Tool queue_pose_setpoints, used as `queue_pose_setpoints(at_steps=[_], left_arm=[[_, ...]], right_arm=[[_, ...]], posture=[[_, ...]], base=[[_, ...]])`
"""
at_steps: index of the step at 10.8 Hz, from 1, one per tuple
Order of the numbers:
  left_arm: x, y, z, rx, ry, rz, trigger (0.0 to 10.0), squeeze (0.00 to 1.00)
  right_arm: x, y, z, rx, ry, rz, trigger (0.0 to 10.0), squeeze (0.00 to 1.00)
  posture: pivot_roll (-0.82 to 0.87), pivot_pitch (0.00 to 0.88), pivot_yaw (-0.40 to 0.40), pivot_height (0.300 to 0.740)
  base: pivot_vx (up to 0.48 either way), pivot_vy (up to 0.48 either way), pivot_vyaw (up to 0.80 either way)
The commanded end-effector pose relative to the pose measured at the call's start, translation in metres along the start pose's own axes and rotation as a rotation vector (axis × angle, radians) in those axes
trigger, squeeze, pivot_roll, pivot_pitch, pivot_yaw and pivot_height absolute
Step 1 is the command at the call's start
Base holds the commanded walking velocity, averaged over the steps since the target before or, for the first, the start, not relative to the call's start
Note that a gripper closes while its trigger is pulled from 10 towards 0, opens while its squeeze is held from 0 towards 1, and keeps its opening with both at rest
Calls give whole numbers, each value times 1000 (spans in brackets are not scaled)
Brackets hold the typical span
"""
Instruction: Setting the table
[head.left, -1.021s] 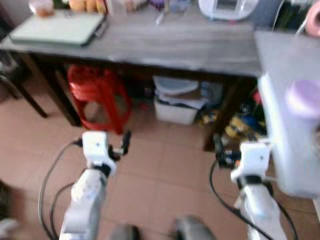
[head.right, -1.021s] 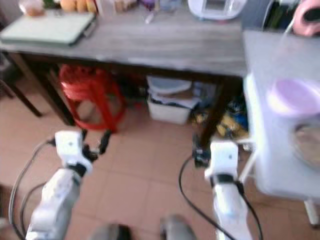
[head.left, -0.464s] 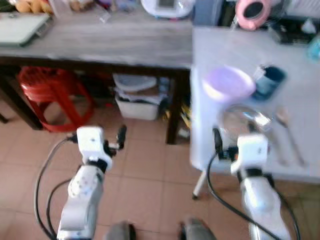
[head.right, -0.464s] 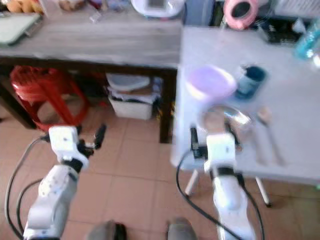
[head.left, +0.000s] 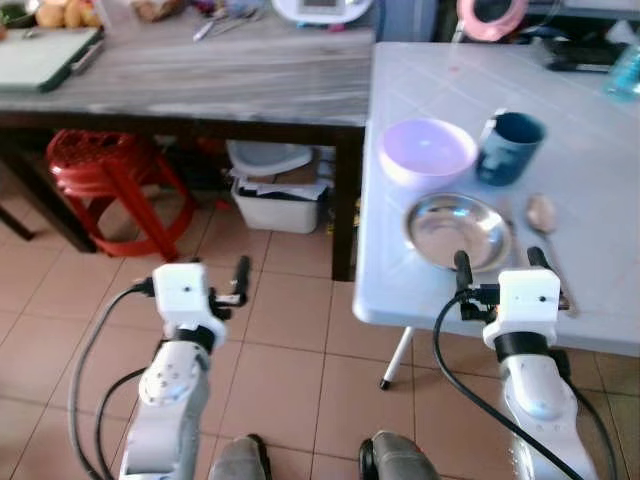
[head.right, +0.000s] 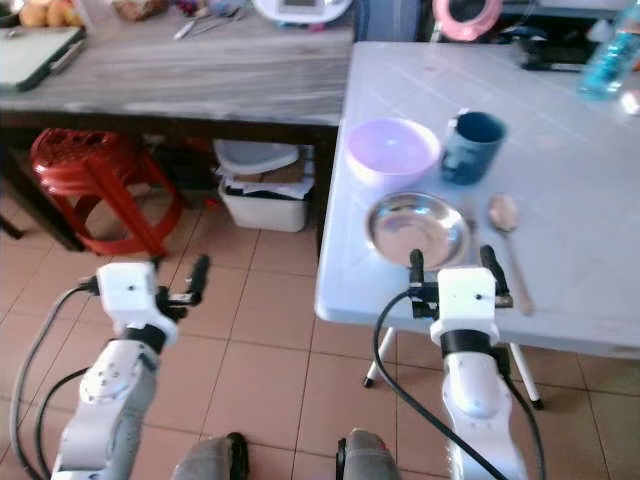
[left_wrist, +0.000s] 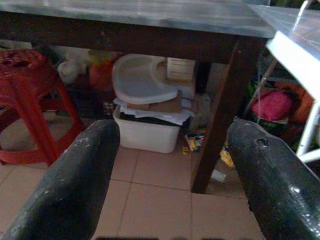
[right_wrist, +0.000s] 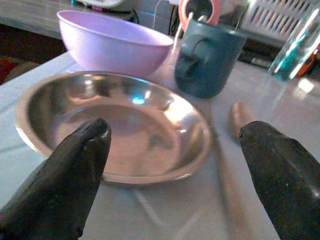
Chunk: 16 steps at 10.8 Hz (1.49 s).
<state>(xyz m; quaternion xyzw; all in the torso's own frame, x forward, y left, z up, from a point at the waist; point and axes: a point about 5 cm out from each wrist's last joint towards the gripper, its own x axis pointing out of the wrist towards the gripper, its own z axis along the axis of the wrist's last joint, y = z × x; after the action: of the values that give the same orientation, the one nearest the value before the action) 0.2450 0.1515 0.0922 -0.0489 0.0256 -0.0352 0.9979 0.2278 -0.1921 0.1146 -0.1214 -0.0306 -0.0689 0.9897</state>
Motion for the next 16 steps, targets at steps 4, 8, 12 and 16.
queue_pose_setpoints(at_steps=[4,8,12,16], left_arm=[[-1,-6,1,27,-9,-42,10000,0],[3,-8,5,35,-19,-57,10000,0],[5,-8,10,59,-35,-67,10000,0],[7,-10,10,43,-33,-62,10000,0]], right_arm=[[4,-1,-1,117,49,-49,10000,0],[4,-9,0,151,49,-75,10000,0],[4,-7,5,166,27,-57,10000,0],[11,-7,20,125,-43,-38,10000,0]], posture=[[-73,178,51,740],[-78,181,56,740],[-77,173,53,740],[-80,166,47,740]], base=[[0,0,0],[0,0,0],[0,0,0],[0,-283,0]])
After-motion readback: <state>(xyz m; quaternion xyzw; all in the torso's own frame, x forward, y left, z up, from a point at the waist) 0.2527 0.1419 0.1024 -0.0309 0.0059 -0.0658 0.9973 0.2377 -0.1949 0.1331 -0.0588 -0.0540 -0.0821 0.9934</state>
